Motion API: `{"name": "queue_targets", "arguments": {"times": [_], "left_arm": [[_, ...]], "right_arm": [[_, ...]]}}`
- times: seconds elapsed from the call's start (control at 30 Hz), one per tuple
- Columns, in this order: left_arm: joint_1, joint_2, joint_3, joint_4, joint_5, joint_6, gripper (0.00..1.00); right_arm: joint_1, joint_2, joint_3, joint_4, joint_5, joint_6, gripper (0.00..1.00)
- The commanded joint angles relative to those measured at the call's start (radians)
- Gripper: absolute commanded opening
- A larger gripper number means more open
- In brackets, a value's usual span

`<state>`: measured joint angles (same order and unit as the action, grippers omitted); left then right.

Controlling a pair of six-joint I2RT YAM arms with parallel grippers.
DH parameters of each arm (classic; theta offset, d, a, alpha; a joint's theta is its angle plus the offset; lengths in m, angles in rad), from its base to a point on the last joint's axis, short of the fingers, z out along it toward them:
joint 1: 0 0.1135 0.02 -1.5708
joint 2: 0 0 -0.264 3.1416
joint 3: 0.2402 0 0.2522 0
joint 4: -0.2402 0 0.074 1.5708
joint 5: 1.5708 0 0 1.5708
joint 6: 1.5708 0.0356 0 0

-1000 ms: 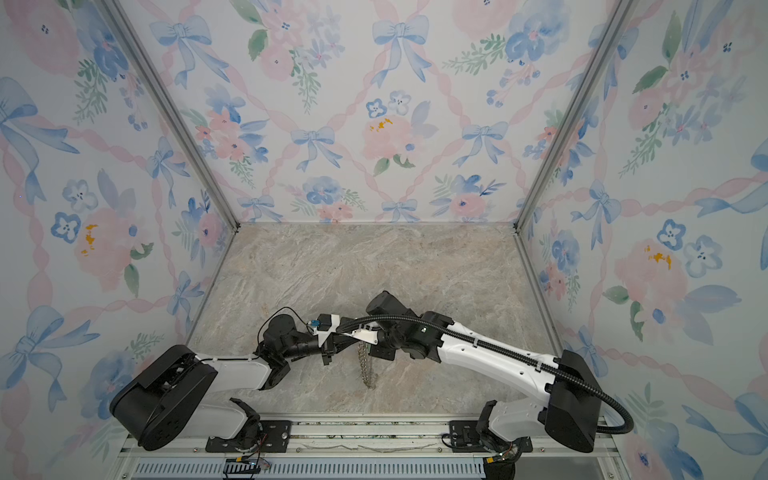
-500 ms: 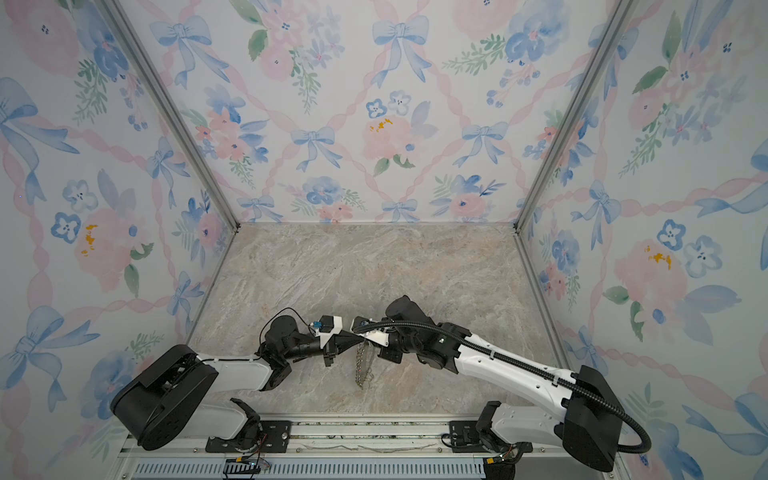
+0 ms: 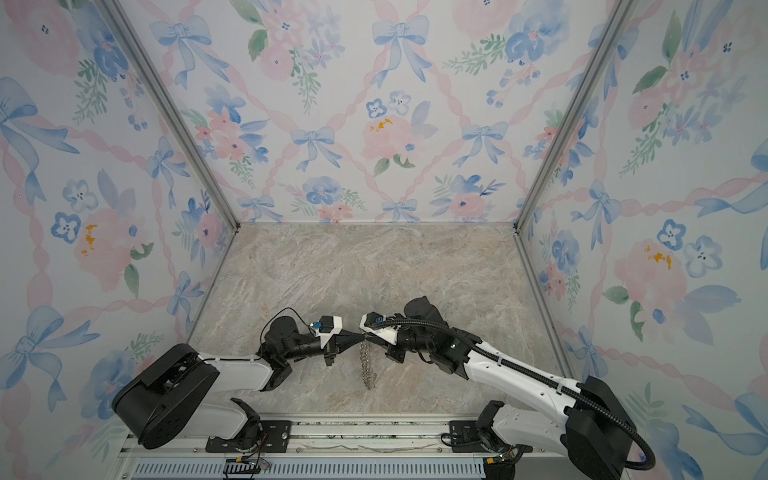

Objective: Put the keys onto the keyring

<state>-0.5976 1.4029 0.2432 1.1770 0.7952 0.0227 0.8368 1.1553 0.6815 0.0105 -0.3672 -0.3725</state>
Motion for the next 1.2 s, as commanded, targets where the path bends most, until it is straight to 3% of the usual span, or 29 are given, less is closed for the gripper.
{"name": "queue_targets", "arguments": {"times": [0.0,0.23,0.47,0.73,0.97,1.17], "left_arm": [[-0.014,0.007,-0.009,0.083,0.024,-0.007,0.0],[-0.016,0.009,-0.009,0.091,0.01,-0.006,0.0],[-0.014,0.017,-0.014,0.09,-0.108,0.008,0.0],[-0.009,0.035,-0.005,0.078,-0.147,0.002,0.0],[0.008,-0.041,-0.018,-0.09,-0.191,0.047,0.0],[0.009,-0.073,-0.027,-0.094,-0.143,0.049,0.0]], "right_arm": [[-0.013,0.022,-0.016,0.039,-0.01,0.018,0.15],[-0.013,0.017,-0.005,0.019,0.04,0.02,0.15],[-0.059,-0.037,-0.048,0.07,0.204,0.083,0.22],[-0.081,-0.022,-0.046,0.069,0.165,0.115,0.23],[-0.086,-0.022,-0.034,0.062,0.245,0.156,0.24],[-0.087,0.0,-0.038,0.099,0.11,0.168,0.24]]}}
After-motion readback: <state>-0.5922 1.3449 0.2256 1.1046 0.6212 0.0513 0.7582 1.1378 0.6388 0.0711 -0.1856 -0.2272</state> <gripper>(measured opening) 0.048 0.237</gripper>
